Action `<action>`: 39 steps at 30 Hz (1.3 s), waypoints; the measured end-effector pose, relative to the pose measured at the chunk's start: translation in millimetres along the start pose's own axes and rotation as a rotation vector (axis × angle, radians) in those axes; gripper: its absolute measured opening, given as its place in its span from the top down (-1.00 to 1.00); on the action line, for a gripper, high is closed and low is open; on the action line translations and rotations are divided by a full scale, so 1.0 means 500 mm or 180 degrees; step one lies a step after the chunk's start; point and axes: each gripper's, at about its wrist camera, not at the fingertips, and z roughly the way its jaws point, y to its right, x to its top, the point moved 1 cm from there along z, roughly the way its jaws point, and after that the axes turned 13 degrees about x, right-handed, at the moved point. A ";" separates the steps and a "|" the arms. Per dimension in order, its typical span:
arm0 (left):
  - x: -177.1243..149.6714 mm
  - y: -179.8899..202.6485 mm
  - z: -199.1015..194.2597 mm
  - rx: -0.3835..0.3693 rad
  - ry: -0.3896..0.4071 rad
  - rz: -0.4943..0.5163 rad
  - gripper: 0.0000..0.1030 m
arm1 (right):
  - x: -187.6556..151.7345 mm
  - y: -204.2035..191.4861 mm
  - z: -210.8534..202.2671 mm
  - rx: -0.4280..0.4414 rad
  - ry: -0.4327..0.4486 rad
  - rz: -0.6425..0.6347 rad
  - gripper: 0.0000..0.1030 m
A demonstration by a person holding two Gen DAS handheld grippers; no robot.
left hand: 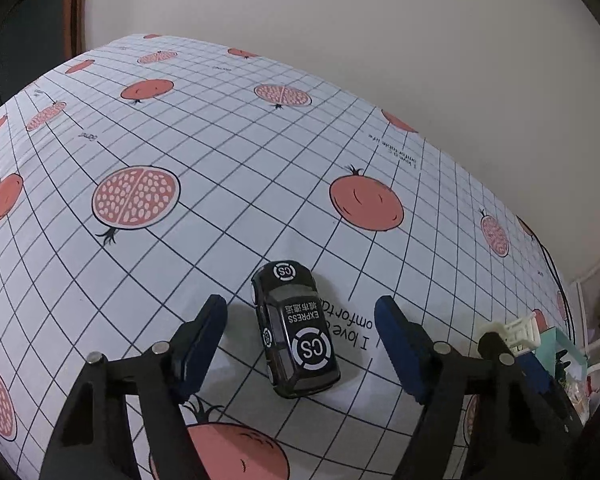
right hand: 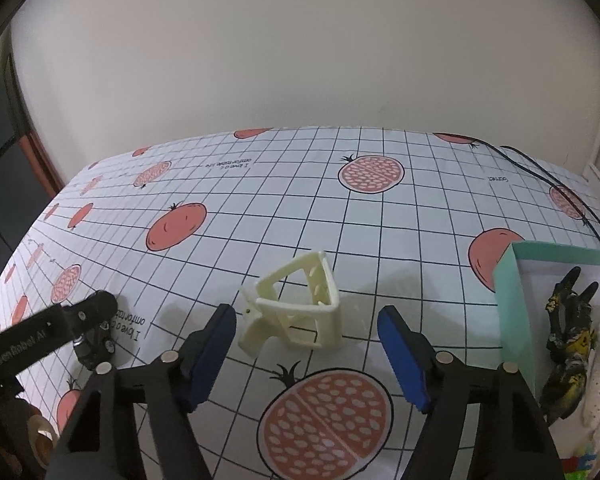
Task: Organize objects
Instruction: 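Grasp the black toy car with the left tool while the right tool grasps the cream clip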
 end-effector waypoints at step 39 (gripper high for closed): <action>-0.007 0.020 -0.084 -0.0116 0.0196 0.0043 0.34 | 0.011 -0.020 -0.095 0.0103 0.0186 -0.0099 0.01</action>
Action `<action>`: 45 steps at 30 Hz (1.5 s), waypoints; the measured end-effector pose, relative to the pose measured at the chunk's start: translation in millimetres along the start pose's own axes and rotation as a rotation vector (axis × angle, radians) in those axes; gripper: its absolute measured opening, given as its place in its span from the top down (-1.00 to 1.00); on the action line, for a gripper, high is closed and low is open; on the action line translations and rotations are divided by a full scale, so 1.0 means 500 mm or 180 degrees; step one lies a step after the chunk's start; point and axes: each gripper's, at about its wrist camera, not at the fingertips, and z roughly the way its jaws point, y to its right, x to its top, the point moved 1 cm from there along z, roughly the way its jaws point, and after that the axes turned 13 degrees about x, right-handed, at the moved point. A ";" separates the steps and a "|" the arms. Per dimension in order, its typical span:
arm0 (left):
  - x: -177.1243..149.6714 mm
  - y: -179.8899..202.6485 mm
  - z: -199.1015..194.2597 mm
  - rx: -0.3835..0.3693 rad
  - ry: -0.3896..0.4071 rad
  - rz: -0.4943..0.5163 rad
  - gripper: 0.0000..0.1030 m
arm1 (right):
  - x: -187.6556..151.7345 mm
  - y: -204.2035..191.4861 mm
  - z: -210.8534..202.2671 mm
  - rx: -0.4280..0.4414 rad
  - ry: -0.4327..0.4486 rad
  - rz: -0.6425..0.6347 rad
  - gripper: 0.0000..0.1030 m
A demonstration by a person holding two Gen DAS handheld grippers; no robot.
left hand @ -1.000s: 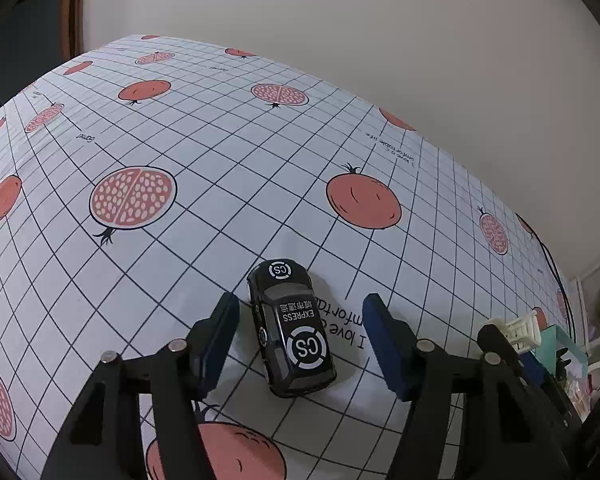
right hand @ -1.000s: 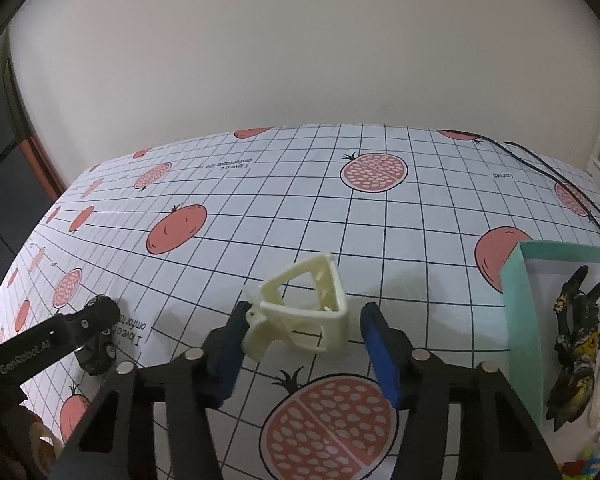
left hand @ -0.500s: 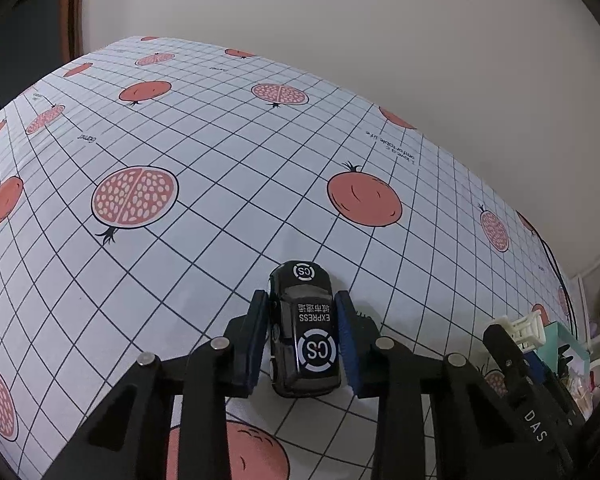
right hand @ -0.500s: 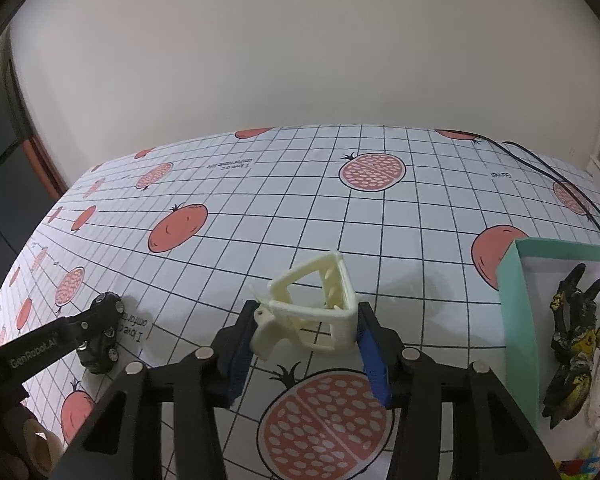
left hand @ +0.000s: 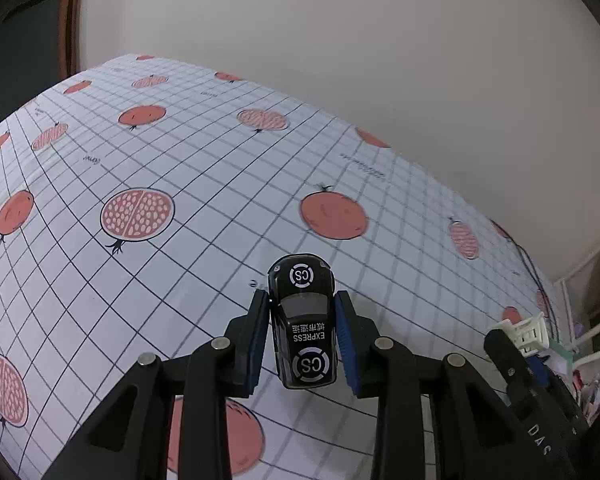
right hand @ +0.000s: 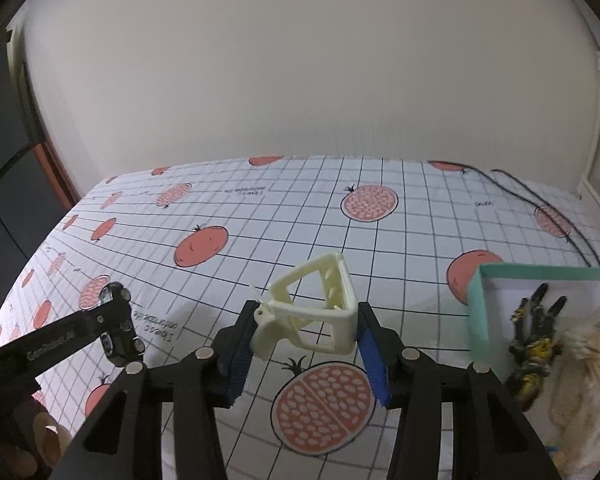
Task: Organize objects
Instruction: 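Grasp the black toy car with the left tool while the right tool grasps the cream clip, then carry the toy car and cream clip over the tray with both tools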
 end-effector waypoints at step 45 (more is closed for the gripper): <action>-0.207 0.289 -0.285 -0.1131 0.0091 0.0787 0.34 | -0.055 0.206 -0.451 -0.0614 0.0386 0.0351 0.01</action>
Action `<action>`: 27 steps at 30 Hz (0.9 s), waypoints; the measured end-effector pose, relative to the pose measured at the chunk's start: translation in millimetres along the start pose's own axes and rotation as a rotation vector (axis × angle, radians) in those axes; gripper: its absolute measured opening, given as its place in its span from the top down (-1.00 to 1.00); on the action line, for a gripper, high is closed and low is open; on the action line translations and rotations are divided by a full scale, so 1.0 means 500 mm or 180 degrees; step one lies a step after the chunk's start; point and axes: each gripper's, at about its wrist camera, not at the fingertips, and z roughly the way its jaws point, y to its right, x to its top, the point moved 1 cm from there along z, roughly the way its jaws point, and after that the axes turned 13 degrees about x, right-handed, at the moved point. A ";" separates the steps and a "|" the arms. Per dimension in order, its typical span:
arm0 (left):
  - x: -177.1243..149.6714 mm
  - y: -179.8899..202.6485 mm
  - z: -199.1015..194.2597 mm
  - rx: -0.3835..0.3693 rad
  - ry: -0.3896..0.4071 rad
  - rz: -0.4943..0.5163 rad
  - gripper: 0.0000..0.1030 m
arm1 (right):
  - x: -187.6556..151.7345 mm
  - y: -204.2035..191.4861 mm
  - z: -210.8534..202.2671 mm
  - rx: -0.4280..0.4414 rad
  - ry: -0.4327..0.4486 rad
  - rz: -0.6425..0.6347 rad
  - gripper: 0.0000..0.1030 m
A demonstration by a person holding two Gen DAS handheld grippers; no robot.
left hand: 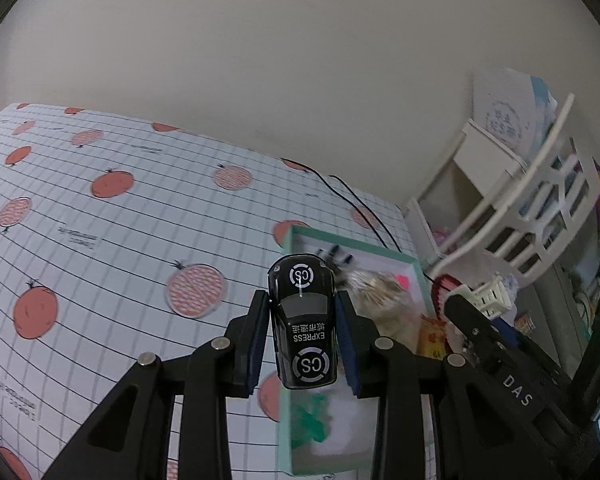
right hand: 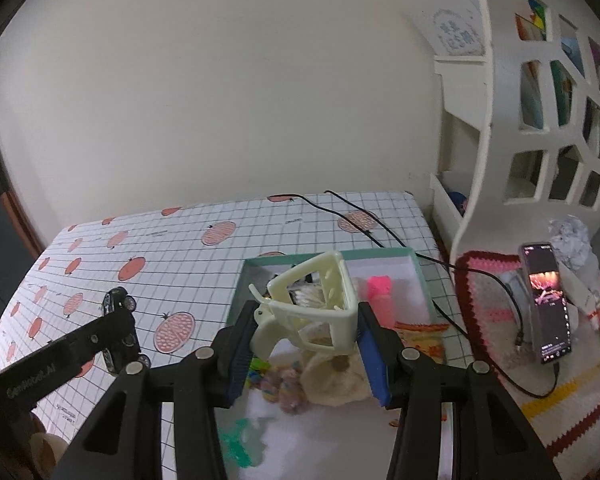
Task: Organize objects
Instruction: 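Carry the toy car and cream clip over the tray with both tools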
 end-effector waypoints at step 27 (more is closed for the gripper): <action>0.027 0.076 0.100 -0.0056 -0.0081 0.0205 0.34 | 0.019 0.085 0.071 -0.0208 -0.0070 0.0067 0.01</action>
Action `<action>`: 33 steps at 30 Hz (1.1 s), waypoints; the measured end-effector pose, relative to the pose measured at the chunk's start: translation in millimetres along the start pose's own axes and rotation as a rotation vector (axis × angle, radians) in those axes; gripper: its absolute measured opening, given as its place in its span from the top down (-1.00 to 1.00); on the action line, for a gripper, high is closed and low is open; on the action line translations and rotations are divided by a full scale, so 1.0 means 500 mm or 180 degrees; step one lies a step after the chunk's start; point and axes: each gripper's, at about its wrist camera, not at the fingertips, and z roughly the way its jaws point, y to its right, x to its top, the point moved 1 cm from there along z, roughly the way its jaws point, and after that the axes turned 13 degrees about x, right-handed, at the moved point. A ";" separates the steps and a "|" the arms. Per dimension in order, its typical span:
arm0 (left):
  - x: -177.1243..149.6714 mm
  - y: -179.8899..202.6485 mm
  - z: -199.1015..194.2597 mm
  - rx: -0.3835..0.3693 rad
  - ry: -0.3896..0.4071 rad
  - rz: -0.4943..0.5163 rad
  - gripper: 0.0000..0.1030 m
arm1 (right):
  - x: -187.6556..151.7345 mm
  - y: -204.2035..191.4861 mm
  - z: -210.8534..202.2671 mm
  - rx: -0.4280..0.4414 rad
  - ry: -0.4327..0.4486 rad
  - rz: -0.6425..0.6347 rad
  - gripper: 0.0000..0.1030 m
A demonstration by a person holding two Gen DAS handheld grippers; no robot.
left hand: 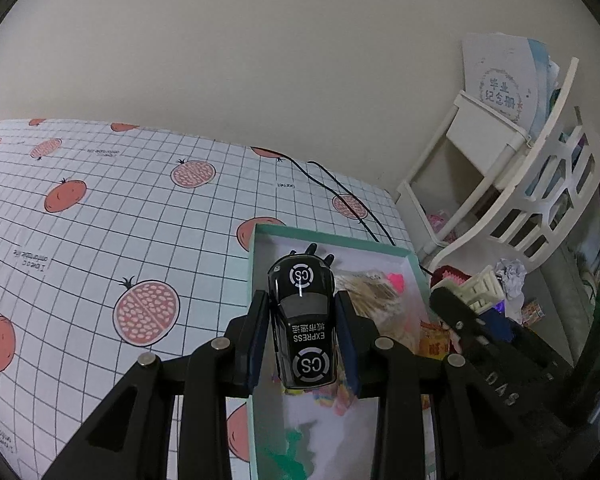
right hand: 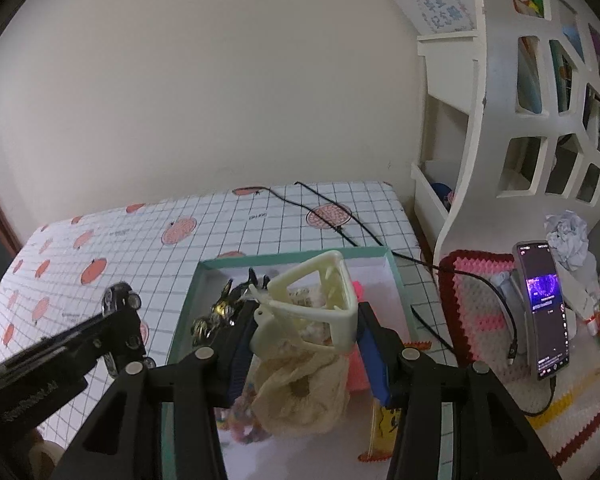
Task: Organize objects
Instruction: 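Carry the toy car and cream clip over the tray with both tools, then lower the toy car and cream clip into the tray with both tools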
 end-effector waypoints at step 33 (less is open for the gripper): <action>0.021 0.042 0.160 -0.0202 -0.0319 0.0060 0.34 | 0.002 0.179 0.127 -0.0285 -0.0092 0.0456 0.01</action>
